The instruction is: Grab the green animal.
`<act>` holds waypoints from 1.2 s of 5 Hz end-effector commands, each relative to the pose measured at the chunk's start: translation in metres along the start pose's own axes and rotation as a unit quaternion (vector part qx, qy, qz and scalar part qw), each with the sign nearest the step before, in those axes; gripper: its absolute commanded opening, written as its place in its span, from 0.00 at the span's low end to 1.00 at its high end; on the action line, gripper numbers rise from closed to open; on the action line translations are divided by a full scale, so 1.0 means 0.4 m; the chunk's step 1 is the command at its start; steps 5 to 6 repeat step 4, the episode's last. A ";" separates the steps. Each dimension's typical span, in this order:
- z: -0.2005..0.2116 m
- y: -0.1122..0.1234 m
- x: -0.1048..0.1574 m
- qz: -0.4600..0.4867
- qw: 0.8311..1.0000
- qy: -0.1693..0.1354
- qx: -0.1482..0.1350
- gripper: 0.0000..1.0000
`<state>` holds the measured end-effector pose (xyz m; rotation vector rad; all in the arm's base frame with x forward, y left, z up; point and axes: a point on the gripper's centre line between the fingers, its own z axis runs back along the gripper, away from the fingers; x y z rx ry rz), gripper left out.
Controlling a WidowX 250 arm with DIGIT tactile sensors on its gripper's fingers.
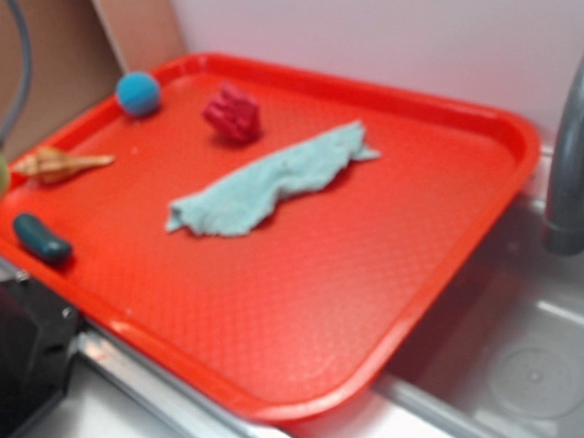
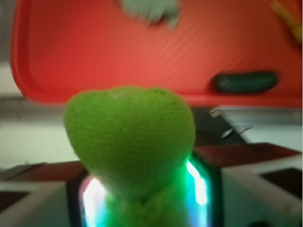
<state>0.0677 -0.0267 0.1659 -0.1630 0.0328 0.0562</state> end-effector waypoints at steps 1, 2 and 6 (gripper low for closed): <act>0.038 -0.017 0.170 0.000 0.997 0.053 0.057 0.00; 0.060 -0.028 0.210 -0.006 0.997 0.039 0.062 0.00; 0.079 -0.022 0.213 -0.009 0.997 0.019 0.074 0.00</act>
